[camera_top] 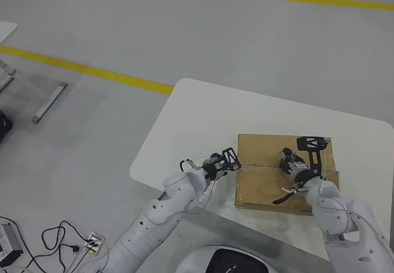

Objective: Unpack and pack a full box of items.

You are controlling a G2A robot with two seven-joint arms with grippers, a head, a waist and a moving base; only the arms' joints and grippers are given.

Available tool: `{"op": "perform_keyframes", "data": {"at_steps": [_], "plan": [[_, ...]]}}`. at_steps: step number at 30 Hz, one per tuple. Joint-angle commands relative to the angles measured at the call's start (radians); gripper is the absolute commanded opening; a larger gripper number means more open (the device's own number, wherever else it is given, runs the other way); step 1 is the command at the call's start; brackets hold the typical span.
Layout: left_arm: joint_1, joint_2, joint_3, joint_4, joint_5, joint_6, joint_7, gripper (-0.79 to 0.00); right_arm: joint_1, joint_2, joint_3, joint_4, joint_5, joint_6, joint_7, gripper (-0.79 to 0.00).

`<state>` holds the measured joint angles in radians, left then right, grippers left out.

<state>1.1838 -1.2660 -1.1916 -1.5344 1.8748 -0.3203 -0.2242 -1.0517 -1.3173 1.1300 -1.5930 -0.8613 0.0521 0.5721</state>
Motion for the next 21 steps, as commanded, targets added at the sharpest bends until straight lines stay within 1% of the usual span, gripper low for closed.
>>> {"op": "perform_keyframes", "data": {"at_steps": [1,4,7,15,21], "plan": [[0.004,0.002,-0.003,-0.013,0.020,0.014,0.003,-0.785,0.000,0.000,0.000,0.000,0.000,0.002,0.002,-0.785],[0.014,0.004,-0.008,-0.035,0.048,0.023,0.004,-0.785,0.001,-0.001,-0.001,0.001,-0.001,0.002,0.003,-0.785],[0.029,0.008,-0.024,-0.062,0.052,0.011,-0.005,-0.785,0.002,-0.002,-0.005,0.005,-0.003,0.005,0.002,-0.785],[0.081,0.021,-0.093,-0.187,0.008,-0.070,-0.086,-0.785,0.011,-0.007,-0.020,0.025,-0.010,0.004,-0.004,-0.785],[0.113,0.026,-0.112,-0.273,-0.014,-0.113,-0.136,-0.785,0.019,-0.010,-0.025,0.041,-0.006,0.002,-0.011,-0.785]]}}
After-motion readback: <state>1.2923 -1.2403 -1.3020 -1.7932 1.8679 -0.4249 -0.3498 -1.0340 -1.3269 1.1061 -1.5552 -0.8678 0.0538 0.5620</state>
